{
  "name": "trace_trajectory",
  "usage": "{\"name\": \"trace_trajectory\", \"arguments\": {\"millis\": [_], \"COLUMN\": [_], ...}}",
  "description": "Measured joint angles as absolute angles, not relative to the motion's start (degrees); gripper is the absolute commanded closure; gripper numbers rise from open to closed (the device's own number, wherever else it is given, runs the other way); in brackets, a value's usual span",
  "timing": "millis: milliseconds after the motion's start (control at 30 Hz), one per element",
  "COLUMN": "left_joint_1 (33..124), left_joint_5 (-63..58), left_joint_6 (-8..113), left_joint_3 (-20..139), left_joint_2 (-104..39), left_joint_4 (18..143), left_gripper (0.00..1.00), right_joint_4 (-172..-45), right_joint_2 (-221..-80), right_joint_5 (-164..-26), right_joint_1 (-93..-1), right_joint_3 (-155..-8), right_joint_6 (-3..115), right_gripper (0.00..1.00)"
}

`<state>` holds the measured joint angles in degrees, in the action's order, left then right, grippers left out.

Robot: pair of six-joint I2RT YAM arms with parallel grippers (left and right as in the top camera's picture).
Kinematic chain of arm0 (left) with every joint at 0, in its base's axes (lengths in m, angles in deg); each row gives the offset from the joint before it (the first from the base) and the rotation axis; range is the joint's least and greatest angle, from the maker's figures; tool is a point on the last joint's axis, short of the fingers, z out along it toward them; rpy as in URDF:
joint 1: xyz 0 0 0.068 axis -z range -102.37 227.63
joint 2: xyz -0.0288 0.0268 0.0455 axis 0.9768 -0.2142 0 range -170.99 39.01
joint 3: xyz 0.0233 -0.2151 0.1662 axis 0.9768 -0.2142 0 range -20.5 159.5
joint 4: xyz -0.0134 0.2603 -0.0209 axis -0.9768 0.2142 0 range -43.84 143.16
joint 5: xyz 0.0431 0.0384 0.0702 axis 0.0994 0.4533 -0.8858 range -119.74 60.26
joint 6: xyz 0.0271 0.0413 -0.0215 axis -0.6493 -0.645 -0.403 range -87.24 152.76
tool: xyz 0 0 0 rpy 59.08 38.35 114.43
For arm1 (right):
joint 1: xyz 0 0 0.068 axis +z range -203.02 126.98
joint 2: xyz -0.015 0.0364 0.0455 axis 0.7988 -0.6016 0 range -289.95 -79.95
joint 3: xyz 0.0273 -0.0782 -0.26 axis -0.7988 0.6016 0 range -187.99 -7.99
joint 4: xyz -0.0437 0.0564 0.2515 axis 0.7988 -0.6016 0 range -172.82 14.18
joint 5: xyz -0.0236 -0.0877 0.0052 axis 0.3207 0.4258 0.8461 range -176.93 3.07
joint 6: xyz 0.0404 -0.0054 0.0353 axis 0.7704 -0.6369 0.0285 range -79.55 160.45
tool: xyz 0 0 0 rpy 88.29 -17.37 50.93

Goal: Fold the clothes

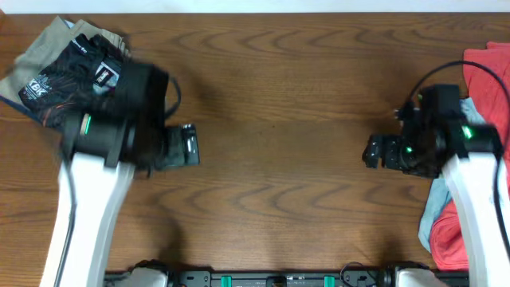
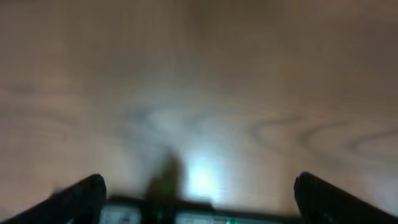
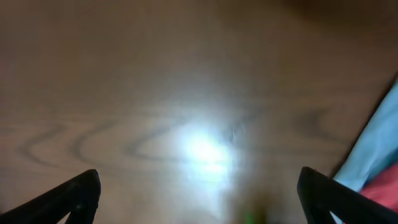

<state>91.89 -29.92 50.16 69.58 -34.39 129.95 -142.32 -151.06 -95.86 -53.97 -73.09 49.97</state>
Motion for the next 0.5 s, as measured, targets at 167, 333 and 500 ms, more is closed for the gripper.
{"name": "trace_trajectory", "arguments": {"millis": [167, 333, 500], "left_joint_1": [97.1, 97.7, 97.7], "left_joint_5": [-34.2, -36.7, -37.6], "left_joint_6": [51.6, 52.3, 52.3], "left_joint_3": [56.5, 47.7, 46.3], "left_joint_2": [-15.2, -2.4, 1.9], "left_joint_4": [113.4, 108.4, 110.7], "left_gripper": [0.02, 0.02, 0.02], "right_joint_4": [-135.5, -134.7, -135.1], "right_joint_2": [-135.3, -126.4, -123.0], "right_joint_5": [-94.4, -93.3, -93.0], "right_joint_1": [-54.0, -54.0, -54.0], "right_joint_3": [-66.4, -62.5, -62.2], "right_joint_6": [50.1, 51.0, 51.6], "right_gripper": [0.01, 0.01, 0.01]}}
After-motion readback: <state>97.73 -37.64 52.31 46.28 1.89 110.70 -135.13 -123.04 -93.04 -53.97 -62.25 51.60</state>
